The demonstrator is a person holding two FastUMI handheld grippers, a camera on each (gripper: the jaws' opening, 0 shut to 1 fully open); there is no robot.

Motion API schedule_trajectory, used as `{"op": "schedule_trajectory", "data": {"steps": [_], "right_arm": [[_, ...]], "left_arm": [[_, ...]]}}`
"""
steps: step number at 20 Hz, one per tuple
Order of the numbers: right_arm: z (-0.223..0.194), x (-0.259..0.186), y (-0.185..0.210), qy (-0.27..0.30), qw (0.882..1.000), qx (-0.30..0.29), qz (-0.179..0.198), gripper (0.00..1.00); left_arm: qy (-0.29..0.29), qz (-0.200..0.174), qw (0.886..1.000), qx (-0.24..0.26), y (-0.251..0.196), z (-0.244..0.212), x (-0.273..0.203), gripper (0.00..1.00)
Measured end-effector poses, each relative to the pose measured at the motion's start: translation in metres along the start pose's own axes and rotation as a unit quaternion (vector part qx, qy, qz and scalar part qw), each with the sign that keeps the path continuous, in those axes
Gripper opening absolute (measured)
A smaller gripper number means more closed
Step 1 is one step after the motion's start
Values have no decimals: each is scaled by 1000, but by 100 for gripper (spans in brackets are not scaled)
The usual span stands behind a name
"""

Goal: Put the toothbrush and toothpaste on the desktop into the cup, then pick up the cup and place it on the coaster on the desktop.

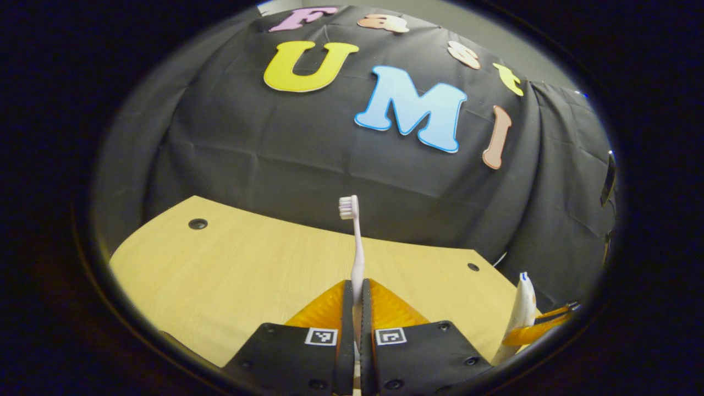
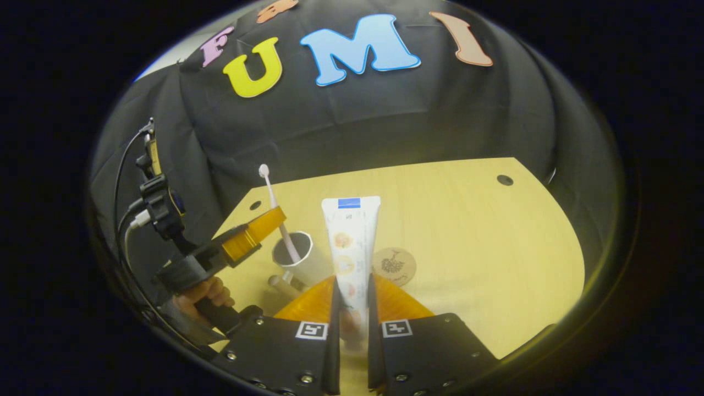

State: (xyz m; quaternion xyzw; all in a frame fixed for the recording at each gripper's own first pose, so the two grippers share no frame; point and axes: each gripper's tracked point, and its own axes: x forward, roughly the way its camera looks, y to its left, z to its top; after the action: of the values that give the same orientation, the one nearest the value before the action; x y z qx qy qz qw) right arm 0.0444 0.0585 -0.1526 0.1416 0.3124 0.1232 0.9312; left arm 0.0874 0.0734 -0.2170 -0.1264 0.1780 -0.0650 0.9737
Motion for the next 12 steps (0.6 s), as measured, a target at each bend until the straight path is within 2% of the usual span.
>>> {"op": "schedule_trajectory", "data": {"steps": [1, 2, 3, 4, 5, 6, 8, 11, 12], "right_arm": [[1, 1, 3, -1, 1000, -3, 3, 21], [4, 0, 5, -2, 1000, -6, 5, 21], [6, -1, 8, -6, 1000, -10, 8, 21], [8, 0, 9, -8, 1000, -14, 10, 21], [12, 1, 12, -12, 1000, -17, 12, 21], [13, 1, 13, -14, 1000, -20, 15, 21], [17, 2, 17, -19, 999, -25, 22, 21], [30, 9, 28, -34, 998, -34, 35, 21], [35, 12, 32, -38, 998, -36, 41, 21]], "left_arm": [[6, -1, 1000, 2, -2, -4, -3, 11], [6, -5, 1000, 0, -4, -5, -5, 13], [6, -8, 1000, -4, -6, -4, -9, 21], [10, -10, 1000, -8, -7, -4, -12, 34], [15, -14, 1000, -12, -8, -7, -15, 36], [18, -13, 1000, -17, -9, -9, -20, 54], [13, -6, 1000, -24, -4, -6, -27, 82], [10, 13, 1000, -15, 6, -1, -38, 86], [12, 18, 1000, -11, 8, -1, -44, 96]]}}
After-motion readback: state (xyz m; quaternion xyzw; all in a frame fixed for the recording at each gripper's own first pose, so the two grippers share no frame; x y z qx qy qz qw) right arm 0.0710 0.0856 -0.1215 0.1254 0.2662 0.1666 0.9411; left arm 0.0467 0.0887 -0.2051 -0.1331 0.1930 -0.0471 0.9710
